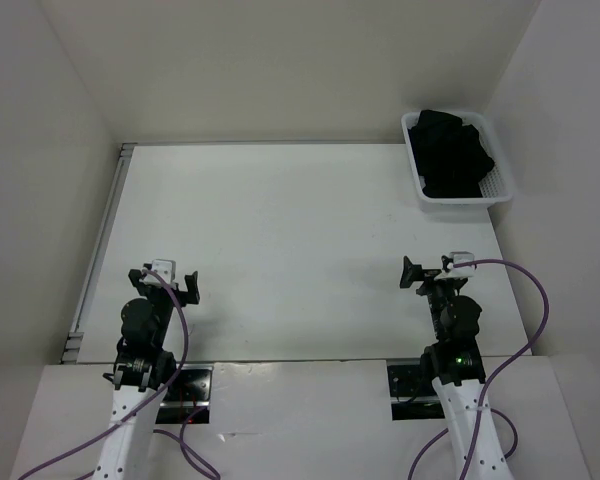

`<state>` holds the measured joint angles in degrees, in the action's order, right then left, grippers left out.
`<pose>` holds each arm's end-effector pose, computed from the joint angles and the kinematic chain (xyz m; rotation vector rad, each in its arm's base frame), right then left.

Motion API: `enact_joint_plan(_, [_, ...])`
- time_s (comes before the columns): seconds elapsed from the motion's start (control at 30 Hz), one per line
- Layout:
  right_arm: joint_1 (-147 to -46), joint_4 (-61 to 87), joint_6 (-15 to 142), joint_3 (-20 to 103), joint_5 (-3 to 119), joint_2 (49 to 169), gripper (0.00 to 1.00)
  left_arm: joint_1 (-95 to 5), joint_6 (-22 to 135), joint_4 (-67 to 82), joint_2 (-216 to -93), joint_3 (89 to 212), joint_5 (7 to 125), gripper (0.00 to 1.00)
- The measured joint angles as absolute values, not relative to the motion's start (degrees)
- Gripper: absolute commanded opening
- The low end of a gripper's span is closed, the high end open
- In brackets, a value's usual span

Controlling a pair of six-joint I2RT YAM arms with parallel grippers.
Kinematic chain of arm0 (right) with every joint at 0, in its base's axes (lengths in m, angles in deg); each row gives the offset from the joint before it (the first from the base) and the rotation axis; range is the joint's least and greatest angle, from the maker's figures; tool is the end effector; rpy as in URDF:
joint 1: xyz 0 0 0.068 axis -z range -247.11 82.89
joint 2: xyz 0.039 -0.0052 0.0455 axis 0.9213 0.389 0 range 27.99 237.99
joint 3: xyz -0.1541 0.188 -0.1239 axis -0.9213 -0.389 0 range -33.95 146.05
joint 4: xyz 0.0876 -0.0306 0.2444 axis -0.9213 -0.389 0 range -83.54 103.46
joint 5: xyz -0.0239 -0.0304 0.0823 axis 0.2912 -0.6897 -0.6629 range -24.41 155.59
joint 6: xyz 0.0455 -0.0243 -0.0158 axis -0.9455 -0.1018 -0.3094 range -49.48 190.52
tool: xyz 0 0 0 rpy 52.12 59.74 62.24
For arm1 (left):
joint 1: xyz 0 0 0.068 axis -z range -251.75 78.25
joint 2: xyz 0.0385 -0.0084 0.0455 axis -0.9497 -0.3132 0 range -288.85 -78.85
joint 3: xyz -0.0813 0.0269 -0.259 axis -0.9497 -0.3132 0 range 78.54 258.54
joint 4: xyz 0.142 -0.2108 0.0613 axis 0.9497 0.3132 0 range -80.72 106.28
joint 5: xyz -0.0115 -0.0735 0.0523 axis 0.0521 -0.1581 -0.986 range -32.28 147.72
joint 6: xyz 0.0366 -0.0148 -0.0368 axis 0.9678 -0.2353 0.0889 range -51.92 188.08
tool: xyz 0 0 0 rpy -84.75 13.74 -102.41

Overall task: Fold and stack the shorts
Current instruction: Grab the shorts from the pile

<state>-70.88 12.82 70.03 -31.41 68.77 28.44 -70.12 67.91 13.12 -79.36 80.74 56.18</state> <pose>0.1080 0.0052 0.1873 -0.0001 1.5456 0.0160 0.1087 -0.0021 0.1789 -0.0004 1.6083 -0.0027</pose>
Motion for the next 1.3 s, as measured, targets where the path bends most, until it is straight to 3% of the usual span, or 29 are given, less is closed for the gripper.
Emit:
enact_joint_plan(0.23, [-70.88,12.82,70.03,-31.41,68.77,28.44,0.99,-70.12,67.89,13.14,-79.36,80.74,57.99,1.0])
enact_joint_plan(0.4, [-70.81,12.43,76.24,-31.41,61.6,28.44,0.99,-70.12,67.94,15.06,-79.36,80.83,73.73,1.0])
enact_joint_plan(0.6, [-70.81,8.93,108.89,-31.34,36.68,28.33,1.0,-70.12,67.85,23.67,-79.34,82.21,90.06,1.0])
enact_joint_plan(0.8, [-70.99,5.15,156.06,-31.43,32.4,28.33,0.98,-70.12,67.83,17.79,-79.36,81.51,90.69,1.0])
enact_joint_plan(0.93, [-71.08,14.66,165.72,-31.43,26.76,28.35,0.98,-70.1,67.83,8.13,-81.07,82.58,92.97,1.0])
enact_joint_plan(1.07, [-71.36,20.12,167.89,-26.95,23.9,33.62,0.98,-69.88,67.87,4.15,-93.5,91.67,92.31,1.0])
enact_joint_plan(1.2, [-72.3,20.93,158.36,-7.76,28.4,56.0,0.98,-68.57,67.87,6.1,-118.53,112.94,86.74,1.0])
enact_joint_plan(1.3, [-74.97,20.73,143.38,11.5,41.56,74.29,0.98,-66.01,67.87,11.89,-137.15,132.96,80.55,1.0])
